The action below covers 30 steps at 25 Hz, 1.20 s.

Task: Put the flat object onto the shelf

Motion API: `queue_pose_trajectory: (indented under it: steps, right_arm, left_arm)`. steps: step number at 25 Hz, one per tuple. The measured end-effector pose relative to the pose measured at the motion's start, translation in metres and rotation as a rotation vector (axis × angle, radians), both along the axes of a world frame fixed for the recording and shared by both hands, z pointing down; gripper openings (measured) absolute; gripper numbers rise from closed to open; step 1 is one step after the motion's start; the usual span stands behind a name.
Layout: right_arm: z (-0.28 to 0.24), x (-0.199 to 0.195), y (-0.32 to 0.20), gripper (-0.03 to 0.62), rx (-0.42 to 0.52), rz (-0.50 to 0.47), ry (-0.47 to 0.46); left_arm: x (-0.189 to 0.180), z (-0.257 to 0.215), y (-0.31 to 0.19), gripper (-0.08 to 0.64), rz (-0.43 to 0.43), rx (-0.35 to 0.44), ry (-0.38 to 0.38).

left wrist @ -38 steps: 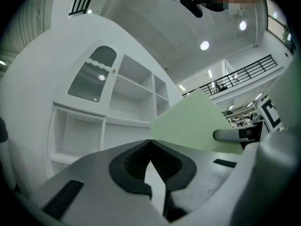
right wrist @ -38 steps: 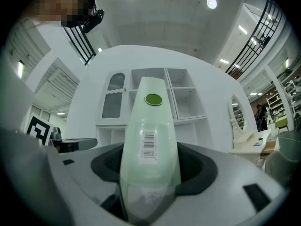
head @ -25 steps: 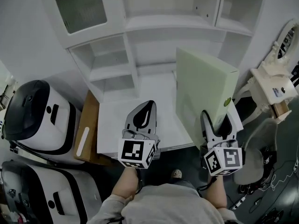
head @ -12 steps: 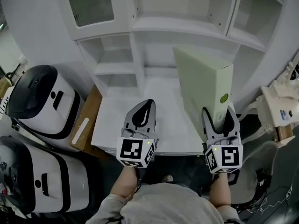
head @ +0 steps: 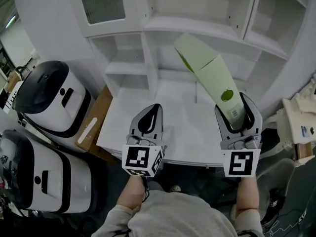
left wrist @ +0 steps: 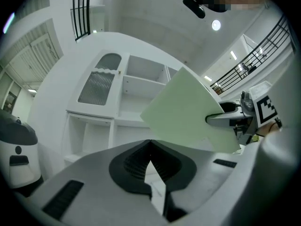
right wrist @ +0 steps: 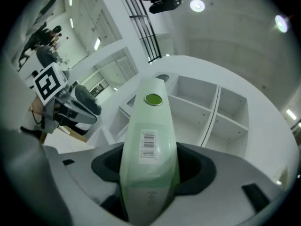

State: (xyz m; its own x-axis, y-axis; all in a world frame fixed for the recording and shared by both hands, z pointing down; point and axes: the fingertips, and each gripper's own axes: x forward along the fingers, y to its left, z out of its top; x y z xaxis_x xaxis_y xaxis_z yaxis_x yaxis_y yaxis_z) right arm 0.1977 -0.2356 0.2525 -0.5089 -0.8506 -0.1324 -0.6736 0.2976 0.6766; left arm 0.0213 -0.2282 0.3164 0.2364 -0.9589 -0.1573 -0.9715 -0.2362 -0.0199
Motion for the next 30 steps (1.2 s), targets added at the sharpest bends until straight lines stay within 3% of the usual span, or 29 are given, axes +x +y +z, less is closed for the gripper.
queue_pose_trajectory:
  steps: [3,10,30]
  right_arm:
    - [-0.006,-0.002,0.000,0.290,0.034,0.015,0.117]
    - [-0.030,-0.013,0.002,0.290,0.169,0.006,0.252]
    - [-0.081,-0.058,-0.038,0.290,0.426,0.025,0.520]
  left_arm:
    - [0.001,-0.002,0.002,0.014,-0.015,0.001,-0.005]
    - [0.001,-0.004,0.001,0.014,-0.032,0.000,-0.011]
    - [-0.019,-0.013,-0.023,0.014,-0.019,0.014,-0.013]
